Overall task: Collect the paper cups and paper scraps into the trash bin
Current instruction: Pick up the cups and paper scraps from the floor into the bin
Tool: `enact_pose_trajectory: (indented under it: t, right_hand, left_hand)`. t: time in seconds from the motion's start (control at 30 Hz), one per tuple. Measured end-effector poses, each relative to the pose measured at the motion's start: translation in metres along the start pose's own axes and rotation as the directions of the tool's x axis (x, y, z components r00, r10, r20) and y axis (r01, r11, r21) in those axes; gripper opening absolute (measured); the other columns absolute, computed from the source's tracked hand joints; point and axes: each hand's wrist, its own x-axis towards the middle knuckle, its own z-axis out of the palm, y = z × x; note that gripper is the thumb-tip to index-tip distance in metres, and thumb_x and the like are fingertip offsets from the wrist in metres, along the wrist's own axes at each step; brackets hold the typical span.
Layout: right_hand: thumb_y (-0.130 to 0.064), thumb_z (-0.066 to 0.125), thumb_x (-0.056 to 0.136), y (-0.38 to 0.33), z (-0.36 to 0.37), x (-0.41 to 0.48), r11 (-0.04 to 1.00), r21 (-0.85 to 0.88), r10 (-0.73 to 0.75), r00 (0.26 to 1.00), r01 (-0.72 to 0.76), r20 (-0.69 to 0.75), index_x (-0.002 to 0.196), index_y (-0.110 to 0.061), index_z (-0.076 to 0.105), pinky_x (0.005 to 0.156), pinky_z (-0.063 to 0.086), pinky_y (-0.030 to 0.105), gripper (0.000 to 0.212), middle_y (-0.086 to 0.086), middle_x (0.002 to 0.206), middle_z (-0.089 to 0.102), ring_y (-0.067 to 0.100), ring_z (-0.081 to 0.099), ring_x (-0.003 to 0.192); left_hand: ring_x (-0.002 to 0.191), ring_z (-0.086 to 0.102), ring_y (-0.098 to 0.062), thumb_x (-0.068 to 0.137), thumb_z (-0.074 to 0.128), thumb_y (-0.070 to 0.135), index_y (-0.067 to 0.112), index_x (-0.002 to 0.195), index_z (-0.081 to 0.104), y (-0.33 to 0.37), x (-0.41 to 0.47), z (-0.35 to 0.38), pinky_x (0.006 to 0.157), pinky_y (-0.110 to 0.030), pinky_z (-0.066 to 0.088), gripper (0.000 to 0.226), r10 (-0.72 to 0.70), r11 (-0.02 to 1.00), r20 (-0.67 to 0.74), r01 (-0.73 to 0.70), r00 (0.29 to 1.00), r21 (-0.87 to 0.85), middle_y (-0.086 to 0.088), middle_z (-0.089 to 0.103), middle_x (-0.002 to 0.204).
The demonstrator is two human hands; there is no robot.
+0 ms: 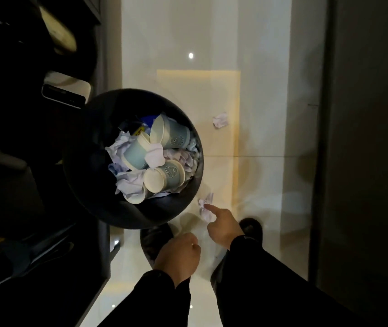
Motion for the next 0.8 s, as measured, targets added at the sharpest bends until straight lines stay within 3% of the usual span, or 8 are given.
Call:
enact_pose_trajectory:
  t: [0.17, 0.33, 0.47, 0.57, 0.67, 0.73, 0.8]
  right_hand:
    - [-0.017, 0.048, 0.084, 0.015, 0.033, 0.049, 0.991, -0.111, 0.083, 0.996, -0.081, 0.015, 0.142, -0.034, 0.035, 0.104, 0.038, 0.032, 0.061, 0.015, 0.136, 0.034, 0.035, 0.044, 0.123]
    - [-0.017, 0.049, 0.086, 0.029, 0.040, 0.067, 0.987, -0.151, 0.044, 0.998, -0.050, -0.039, 0.146, -0.024, 0.030, 0.106, 0.031, 0.029, 0.063, 0.015, 0.142, 0.026, 0.034, 0.036, 0.130]
    - [-0.014, 0.048, 0.088, 0.027, 0.025, 0.048, 0.989, -0.147, -0.018, 0.990, -0.003, -0.142, 0.136, -0.008, 0.046, 0.100, 0.036, 0.029, 0.049, 0.017, 0.137, 0.041, 0.032, 0.047, 0.122]
    - [-0.014, 0.050, 0.088, 0.011, -0.001, 0.003, 0.998, 0.022, -0.037, 0.910, 0.050, -0.413, 0.122, -0.007, 0.060, 0.100, 0.040, 0.031, 0.036, 0.012, 0.130, 0.050, 0.027, 0.056, 0.111]
    - [-0.017, 0.055, 0.088, -0.030, -0.030, -0.055, 0.947, 0.184, -0.096, 0.778, 0.263, -0.621, 0.098, -0.021, 0.069, 0.089, 0.051, 0.033, 0.019, 0.000, 0.109, 0.061, 0.015, 0.063, 0.092]
    - [-0.017, 0.059, 0.086, -0.068, -0.044, -0.090, 0.892, 0.225, -0.142, 0.715, 0.393, -0.685, 0.081, -0.035, 0.064, 0.074, 0.052, 0.022, 0.020, -0.012, 0.095, 0.061, 0.000, 0.063, 0.080]
    - [-0.015, 0.060, 0.084, -0.106, -0.050, -0.117, 0.843, 0.232, -0.202, 0.685, 0.485, -0.700, 0.077, -0.038, 0.062, 0.066, 0.049, 0.010, 0.024, -0.016, 0.090, 0.061, -0.010, 0.061, 0.074]
  left_hand:
    - [0.118, 0.054, -0.020, 0.096, 0.037, 0.026, 0.018, 0.118, 0.057, -0.022, 0.032, 0.012, 0.097, -0.026, 0.038, 0.031, 0.069, 0.991, -0.056, -0.062, 0.996, 0.119, -0.004, 0.062, 0.125]
    - [0.105, 0.060, -0.025, 0.094, 0.042, 0.025, 0.013, 0.111, 0.059, -0.035, 0.035, 0.016, 0.088, -0.032, 0.046, 0.027, 0.023, 0.996, -0.051, -0.027, 0.998, -0.082, -0.008, 0.067, 0.111]
    - [0.104, 0.061, -0.026, 0.093, 0.043, 0.023, 0.011, 0.108, 0.061, -0.040, 0.020, 0.007, 0.086, -0.030, 0.047, 0.026, 0.004, 0.990, -0.061, -0.013, 0.998, -0.141, -0.009, 0.068, 0.110]
    - [0.106, 0.060, -0.025, 0.093, 0.042, 0.022, 0.011, 0.109, 0.061, -0.036, -0.010, -0.004, 0.083, -0.026, 0.044, 0.026, -0.029, 0.986, -0.067, 0.017, 0.997, -0.166, -0.009, 0.066, 0.112]
    - [0.109, 0.058, -0.024, 0.095, 0.038, 0.023, 0.013, 0.112, 0.057, -0.025, -0.049, -0.020, 0.086, -0.025, 0.044, 0.027, 0.004, 0.992, -0.030, -0.008, 1.000, -0.125, -0.006, 0.064, 0.118]
    - [0.111, 0.057, -0.022, 0.095, 0.038, 0.025, 0.017, 0.111, 0.057, -0.014, -0.073, -0.036, 0.089, -0.026, 0.044, 0.026, 0.048, 0.986, -0.036, -0.053, 0.998, -0.161, -0.004, 0.064, 0.118]
    - [0.109, 0.059, -0.019, 0.094, 0.041, 0.026, 0.021, 0.111, 0.059, -0.003, -0.095, -0.058, 0.092, -0.027, 0.046, 0.025, 0.082, 0.955, -0.087, -0.104, 0.993, -0.278, -0.001, 0.068, 0.113]
